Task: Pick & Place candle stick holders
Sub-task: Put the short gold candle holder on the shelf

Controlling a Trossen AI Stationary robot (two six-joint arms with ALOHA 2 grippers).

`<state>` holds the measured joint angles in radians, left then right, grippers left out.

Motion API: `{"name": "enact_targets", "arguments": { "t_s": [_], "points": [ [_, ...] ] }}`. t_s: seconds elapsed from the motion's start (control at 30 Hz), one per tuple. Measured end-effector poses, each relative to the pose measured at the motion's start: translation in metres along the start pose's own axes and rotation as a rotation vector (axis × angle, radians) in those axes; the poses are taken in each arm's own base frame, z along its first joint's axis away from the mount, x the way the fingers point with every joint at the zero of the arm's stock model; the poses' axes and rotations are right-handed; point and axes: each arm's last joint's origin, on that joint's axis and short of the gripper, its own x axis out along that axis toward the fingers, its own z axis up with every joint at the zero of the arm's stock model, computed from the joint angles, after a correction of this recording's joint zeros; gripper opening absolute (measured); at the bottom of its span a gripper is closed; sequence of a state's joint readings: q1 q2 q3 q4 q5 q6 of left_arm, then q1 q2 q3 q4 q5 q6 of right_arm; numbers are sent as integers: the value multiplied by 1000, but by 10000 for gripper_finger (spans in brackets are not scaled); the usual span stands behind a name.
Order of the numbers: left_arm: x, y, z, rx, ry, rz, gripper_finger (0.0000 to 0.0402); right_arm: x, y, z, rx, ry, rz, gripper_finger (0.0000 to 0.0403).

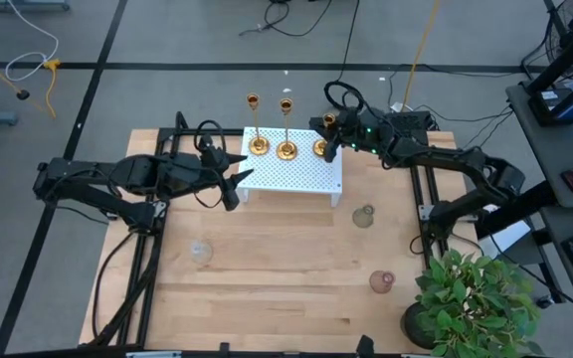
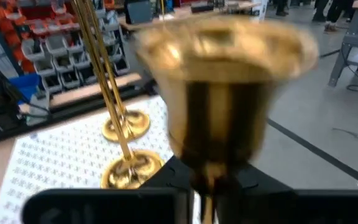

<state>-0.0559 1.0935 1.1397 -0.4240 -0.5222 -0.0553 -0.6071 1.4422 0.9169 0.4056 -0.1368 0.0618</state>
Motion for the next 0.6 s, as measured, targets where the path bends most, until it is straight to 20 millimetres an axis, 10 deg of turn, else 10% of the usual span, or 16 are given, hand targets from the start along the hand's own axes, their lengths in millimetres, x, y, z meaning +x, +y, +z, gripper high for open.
{"name": "enact_targets", "arguments": {
  "t_s": [0.6],
  "points": [
    [-9,-12,-18,79,160,-124,172,-48,10,15,-35,141,69,188]
  ]
}}
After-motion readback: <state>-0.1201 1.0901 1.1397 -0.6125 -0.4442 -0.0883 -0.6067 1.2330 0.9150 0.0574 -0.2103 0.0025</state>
